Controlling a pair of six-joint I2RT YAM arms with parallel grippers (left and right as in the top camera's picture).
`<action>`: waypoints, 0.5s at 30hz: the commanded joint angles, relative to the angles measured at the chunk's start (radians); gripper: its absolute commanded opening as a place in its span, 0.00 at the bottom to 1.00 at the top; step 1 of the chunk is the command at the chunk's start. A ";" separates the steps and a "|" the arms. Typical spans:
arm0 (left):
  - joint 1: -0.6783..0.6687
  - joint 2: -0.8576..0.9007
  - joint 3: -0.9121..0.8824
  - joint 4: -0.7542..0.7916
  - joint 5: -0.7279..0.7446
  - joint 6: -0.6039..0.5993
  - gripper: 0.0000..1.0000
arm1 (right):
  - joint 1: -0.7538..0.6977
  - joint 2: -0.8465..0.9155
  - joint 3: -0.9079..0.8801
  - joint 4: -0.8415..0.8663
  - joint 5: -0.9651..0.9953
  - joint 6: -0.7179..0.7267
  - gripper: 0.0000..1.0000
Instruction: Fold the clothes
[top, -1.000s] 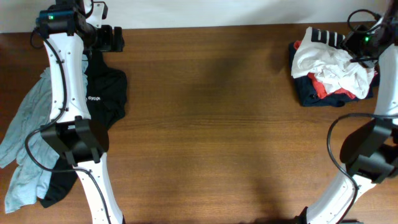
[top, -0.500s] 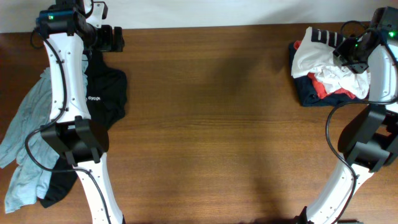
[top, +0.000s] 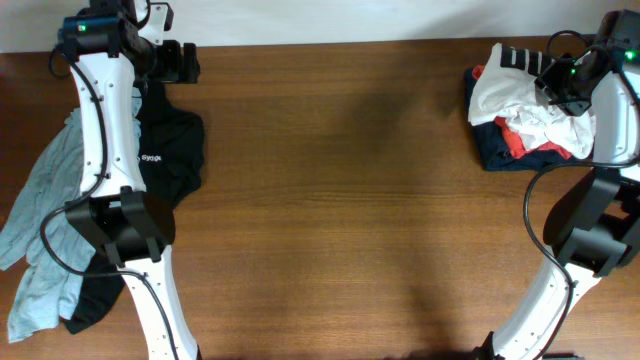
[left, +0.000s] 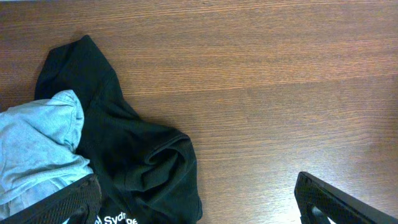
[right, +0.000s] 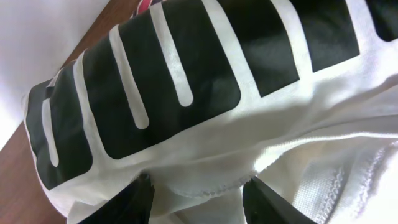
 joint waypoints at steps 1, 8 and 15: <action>-0.005 -0.035 -0.005 0.005 0.003 -0.009 0.99 | -0.012 -0.010 0.012 0.006 -0.021 0.026 0.52; -0.005 -0.035 -0.005 0.005 0.003 -0.009 0.99 | -0.040 -0.014 0.012 0.042 -0.043 0.040 0.52; -0.005 -0.035 -0.005 0.005 0.003 -0.009 0.99 | -0.037 -0.011 0.011 0.082 -0.043 0.058 0.52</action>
